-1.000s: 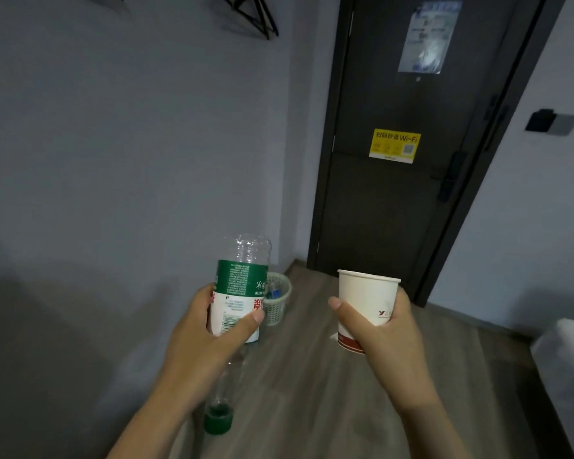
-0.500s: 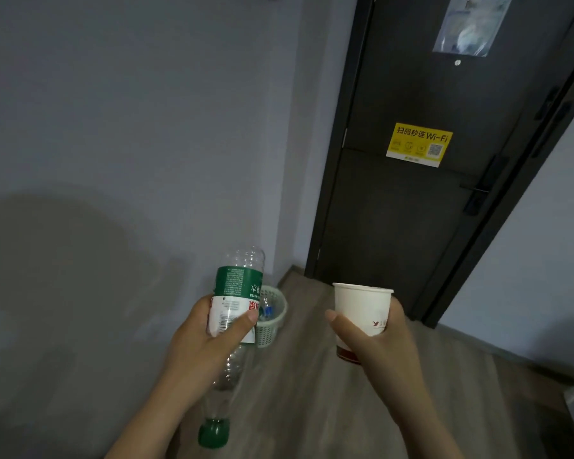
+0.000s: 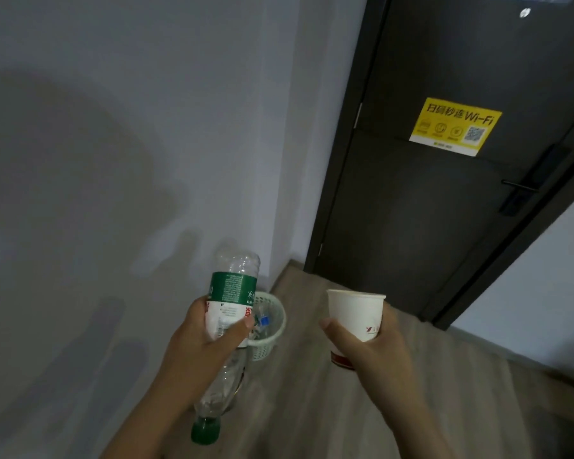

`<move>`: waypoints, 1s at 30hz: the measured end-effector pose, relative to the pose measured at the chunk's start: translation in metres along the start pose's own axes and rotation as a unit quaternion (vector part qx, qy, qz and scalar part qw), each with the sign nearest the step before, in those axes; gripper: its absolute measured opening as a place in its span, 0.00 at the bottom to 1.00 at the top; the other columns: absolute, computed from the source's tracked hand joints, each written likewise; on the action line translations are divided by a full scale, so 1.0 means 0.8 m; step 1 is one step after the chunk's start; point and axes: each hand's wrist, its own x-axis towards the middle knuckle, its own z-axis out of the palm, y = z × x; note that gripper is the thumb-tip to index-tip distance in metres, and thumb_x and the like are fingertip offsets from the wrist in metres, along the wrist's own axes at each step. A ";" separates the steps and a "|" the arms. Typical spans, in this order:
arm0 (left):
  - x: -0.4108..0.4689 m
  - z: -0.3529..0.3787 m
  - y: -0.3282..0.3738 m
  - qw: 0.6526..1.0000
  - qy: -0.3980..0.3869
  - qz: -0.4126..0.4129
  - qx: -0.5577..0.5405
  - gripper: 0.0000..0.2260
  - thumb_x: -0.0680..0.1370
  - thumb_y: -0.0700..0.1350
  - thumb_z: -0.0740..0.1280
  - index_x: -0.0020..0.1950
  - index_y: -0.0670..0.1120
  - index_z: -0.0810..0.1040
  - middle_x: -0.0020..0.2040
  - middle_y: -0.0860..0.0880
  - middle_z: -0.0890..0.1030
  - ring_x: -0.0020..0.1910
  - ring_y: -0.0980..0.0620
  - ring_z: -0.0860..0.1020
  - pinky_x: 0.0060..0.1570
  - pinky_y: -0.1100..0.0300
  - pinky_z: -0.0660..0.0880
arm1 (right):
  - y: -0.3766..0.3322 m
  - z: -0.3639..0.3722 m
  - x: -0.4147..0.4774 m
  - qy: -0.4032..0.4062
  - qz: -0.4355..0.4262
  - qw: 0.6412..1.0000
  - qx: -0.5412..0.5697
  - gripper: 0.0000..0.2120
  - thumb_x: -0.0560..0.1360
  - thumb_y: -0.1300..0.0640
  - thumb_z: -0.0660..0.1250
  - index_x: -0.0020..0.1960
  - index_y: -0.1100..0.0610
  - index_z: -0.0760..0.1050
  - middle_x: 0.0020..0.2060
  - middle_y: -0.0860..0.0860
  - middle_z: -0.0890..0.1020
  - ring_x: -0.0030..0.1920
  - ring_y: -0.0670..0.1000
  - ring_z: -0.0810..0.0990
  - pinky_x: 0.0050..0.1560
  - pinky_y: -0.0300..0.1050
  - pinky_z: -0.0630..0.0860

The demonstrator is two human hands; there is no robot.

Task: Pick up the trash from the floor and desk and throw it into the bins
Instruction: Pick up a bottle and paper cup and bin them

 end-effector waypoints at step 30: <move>0.535 0.244 -0.365 0.897 -0.119 -0.295 0.305 0.30 0.69 0.63 0.71 0.62 0.44 0.71 0.53 0.49 0.79 0.45 0.52 0.76 0.38 0.64 0.71 | 0.428 0.131 0.565 -0.155 0.210 0.947 -0.186 0.38 0.53 0.39 0.78 0.58 0.46 0.67 0.51 0.48 0.74 0.45 0.50 0.80 0.34 0.49 0.83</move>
